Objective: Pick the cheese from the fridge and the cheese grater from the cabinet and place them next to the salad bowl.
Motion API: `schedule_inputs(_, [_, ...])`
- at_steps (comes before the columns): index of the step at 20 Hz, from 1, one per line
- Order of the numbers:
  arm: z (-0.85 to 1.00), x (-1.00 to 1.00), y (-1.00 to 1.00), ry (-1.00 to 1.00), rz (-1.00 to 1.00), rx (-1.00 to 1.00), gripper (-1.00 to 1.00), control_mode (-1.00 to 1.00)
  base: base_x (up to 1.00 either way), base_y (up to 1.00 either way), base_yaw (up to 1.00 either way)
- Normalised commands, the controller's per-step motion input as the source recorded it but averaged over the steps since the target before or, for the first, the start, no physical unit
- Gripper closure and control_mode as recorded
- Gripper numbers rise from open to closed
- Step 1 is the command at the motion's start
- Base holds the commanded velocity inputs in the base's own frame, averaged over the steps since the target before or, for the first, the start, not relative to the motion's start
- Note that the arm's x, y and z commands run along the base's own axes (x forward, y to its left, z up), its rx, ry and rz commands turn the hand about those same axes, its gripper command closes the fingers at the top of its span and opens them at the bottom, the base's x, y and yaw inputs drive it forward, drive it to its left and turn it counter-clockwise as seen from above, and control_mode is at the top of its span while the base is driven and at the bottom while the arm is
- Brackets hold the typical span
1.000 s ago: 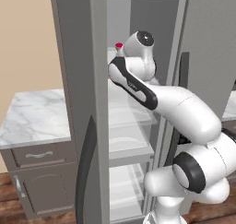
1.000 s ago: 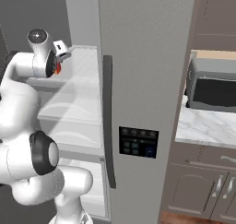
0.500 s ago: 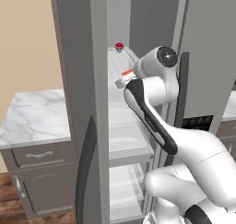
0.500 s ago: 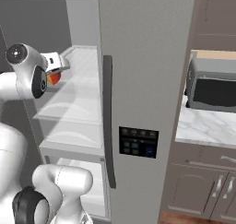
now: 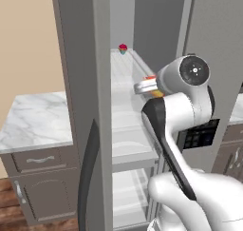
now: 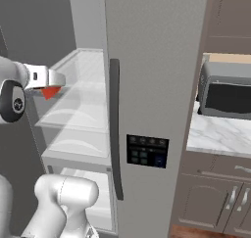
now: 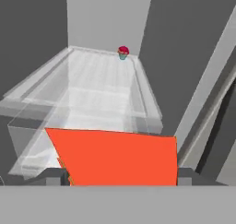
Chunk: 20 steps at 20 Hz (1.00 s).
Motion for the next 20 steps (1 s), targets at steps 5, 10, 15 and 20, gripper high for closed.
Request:
schedule_inputs(5, [0.48, -0.98, -0.10, 0.00, -0.20, 0.18, 1.00, -1.00, 0.00, 0.00, 0.00])
schedule_inputs(10, [0.22, -0.79, -0.11, 0.00, -0.07, 0.10, 1.00, -1.00, 0.00, 0.00, 0.00])
schedule_inputs(15, [0.00, -0.35, -0.11, 0.05, 0.00, 0.00, 1.00, -1.00, 0.00, 0.00, 0.00])
schedule_inputs(20, [-0.10, -0.18, 0.00, 0.06, 0.00, 0.00, 1.00, -1.00, 0.00, 0.00, 0.00])
